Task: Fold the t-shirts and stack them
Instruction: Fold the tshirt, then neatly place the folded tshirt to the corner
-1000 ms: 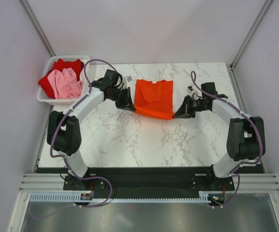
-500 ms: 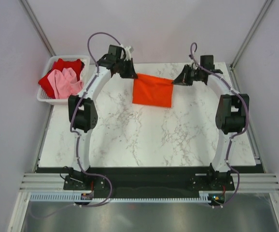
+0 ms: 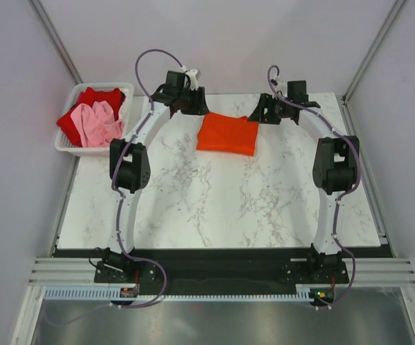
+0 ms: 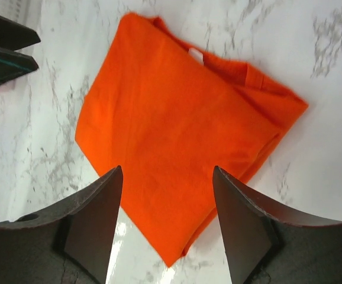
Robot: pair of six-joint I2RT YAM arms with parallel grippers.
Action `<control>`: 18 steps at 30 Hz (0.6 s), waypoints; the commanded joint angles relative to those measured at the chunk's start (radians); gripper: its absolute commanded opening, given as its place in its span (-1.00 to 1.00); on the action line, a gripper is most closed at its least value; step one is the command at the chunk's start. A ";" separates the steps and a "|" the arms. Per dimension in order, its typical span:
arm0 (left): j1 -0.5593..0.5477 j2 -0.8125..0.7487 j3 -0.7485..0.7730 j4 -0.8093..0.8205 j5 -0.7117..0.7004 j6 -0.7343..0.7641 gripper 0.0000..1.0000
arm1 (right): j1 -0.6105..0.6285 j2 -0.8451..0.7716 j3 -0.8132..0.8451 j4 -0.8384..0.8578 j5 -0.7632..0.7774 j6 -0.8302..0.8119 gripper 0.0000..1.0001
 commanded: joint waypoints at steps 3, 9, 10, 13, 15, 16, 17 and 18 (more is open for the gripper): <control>0.024 -0.177 -0.192 -0.009 0.406 0.041 -0.16 | -0.019 -0.108 -0.170 -0.076 0.025 -0.104 0.41; 0.029 -0.156 -0.300 -0.001 0.570 -0.029 -0.31 | -0.019 -0.088 -0.204 -0.076 0.016 -0.104 0.40; 0.029 -0.144 -0.289 0.001 0.573 -0.028 -0.32 | -0.017 -0.066 -0.196 -0.076 0.008 -0.096 0.41; 0.027 -0.089 -0.272 0.010 0.563 -0.023 -0.34 | -0.017 -0.015 -0.150 -0.067 0.005 -0.073 0.40; 0.023 -0.071 -0.271 0.010 0.552 -0.011 -0.34 | -0.016 0.008 -0.136 -0.062 -0.007 -0.058 0.40; 0.023 -0.055 -0.271 0.010 0.552 -0.008 -0.35 | -0.014 0.025 -0.132 -0.056 -0.017 -0.050 0.40; 0.023 -0.047 -0.271 0.008 0.560 -0.008 -0.35 | -0.014 0.034 -0.127 -0.053 -0.023 -0.032 0.40; 0.023 -0.041 -0.271 0.004 0.560 -0.006 -0.36 | -0.014 0.040 -0.129 -0.050 -0.027 -0.024 0.40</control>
